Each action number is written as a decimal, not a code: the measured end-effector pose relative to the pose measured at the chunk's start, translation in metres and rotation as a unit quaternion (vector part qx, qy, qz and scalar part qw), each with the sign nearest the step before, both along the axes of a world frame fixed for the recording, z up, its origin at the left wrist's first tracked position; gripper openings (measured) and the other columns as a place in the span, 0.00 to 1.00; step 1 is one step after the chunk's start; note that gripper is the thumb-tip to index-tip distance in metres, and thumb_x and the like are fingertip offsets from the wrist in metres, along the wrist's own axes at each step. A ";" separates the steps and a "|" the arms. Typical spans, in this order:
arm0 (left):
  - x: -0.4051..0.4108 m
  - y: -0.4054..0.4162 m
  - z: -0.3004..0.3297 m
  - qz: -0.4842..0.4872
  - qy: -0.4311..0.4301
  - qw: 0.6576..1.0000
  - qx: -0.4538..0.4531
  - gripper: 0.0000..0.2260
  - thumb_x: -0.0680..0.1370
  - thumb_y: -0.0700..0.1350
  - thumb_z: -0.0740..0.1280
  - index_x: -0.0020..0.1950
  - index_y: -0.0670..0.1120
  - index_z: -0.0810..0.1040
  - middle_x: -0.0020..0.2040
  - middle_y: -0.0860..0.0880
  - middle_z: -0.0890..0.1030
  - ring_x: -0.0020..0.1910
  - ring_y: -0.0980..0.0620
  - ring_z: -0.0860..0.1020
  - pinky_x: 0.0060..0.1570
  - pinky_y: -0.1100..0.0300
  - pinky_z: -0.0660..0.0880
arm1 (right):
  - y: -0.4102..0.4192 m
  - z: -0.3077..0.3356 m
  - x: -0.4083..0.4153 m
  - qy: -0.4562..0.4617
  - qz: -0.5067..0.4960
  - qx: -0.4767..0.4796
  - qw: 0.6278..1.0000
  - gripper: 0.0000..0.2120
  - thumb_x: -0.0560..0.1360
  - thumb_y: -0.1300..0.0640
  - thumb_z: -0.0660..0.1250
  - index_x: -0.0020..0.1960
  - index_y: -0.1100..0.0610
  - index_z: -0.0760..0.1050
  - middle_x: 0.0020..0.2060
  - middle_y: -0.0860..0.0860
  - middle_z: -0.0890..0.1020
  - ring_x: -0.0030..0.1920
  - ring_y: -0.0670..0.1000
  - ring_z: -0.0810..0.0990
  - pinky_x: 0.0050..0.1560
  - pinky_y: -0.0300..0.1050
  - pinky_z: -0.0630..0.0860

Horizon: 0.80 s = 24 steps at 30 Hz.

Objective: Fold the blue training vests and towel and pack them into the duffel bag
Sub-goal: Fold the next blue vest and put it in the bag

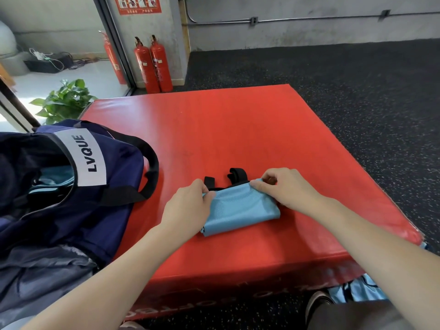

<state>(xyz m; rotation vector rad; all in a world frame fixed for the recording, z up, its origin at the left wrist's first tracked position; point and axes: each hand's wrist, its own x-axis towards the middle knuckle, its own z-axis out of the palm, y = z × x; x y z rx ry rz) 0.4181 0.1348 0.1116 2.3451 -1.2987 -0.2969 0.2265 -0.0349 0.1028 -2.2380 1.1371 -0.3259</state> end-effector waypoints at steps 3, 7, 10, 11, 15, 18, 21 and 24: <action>0.002 0.000 -0.003 -0.007 -0.084 0.996 -0.029 0.08 0.81 0.53 0.65 0.51 0.49 0.72 0.45 0.53 0.76 0.45 0.46 0.75 0.41 0.52 0.68 | 0.005 0.001 0.003 0.040 -0.006 -0.034 0.999 0.20 0.72 0.28 0.64 0.43 0.44 0.78 0.40 0.40 0.81 0.45 0.48 0.80 0.43 0.48 0.75; 0.009 -0.006 -0.007 -0.173 -0.118 0.967 -0.146 0.07 0.75 0.39 0.70 0.48 0.51 0.79 0.50 0.56 0.77 0.53 0.51 0.75 0.51 0.53 0.70 | 0.009 0.003 0.007 0.059 -0.008 -0.050 0.997 0.19 0.74 0.30 0.64 0.43 0.46 0.77 0.40 0.42 0.81 0.45 0.50 0.79 0.41 0.48 0.72; 0.010 -0.007 -0.008 -0.245 -0.016 0.964 -0.104 0.05 0.78 0.44 0.69 0.50 0.55 0.81 0.51 0.61 0.78 0.54 0.59 0.76 0.56 0.52 0.73 | 0.010 0.005 0.007 0.064 -0.012 -0.048 0.997 0.19 0.74 0.30 0.64 0.42 0.46 0.76 0.39 0.43 0.81 0.45 0.51 0.79 0.40 0.47 0.71; 0.010 -0.006 -0.008 -0.245 -0.004 0.966 -0.088 0.05 0.79 0.47 0.68 0.50 0.56 0.81 0.51 0.61 0.79 0.53 0.60 0.76 0.56 0.52 0.74 | 0.012 0.006 0.007 0.069 -0.013 -0.051 0.996 0.20 0.74 0.29 0.64 0.43 0.46 0.76 0.40 0.43 0.81 0.45 0.51 0.79 0.41 0.47 0.71; 0.002 -0.006 0.000 -0.149 -0.090 0.985 -0.004 0.07 0.80 0.54 0.65 0.52 0.58 0.82 0.48 0.57 0.81 0.49 0.53 0.79 0.46 0.55 0.73 | 0.018 0.007 0.008 0.092 -0.040 -0.080 0.992 0.21 0.74 0.28 0.61 0.46 0.45 0.76 0.44 0.45 0.82 0.49 0.52 0.80 0.45 0.48 0.72; -0.009 -0.006 0.010 -0.049 -0.130 0.989 0.045 0.08 0.78 0.55 0.64 0.48 0.54 0.81 0.43 0.53 0.81 0.44 0.48 0.79 0.39 0.57 0.70 | 0.021 0.007 0.008 0.085 -0.062 -0.087 0.991 0.21 0.74 0.28 0.62 0.49 0.46 0.75 0.46 0.44 0.82 0.51 0.53 0.81 0.49 0.49 0.75; -0.016 -0.002 0.013 -0.050 0.022 0.997 0.053 0.07 0.77 0.52 0.65 0.44 0.51 0.80 0.30 0.52 0.82 0.35 0.53 0.81 0.35 0.59 0.77 | 0.026 0.006 0.010 0.076 -0.038 -0.032 0.996 0.21 0.73 0.29 0.64 0.51 0.46 0.74 0.44 0.41 0.82 0.49 0.50 0.81 0.50 0.50 0.78; -0.024 0.003 0.016 -0.058 0.100 0.992 0.052 0.06 0.79 0.51 0.65 0.47 0.51 0.80 0.26 0.51 0.81 0.33 0.57 0.80 0.22 0.71 0.67 | 0.030 0.003 0.013 0.041 -0.012 0.025 0.999 0.19 0.72 0.30 0.67 0.48 0.46 0.76 0.40 0.43 0.83 0.41 0.46 0.82 0.46 0.51 0.80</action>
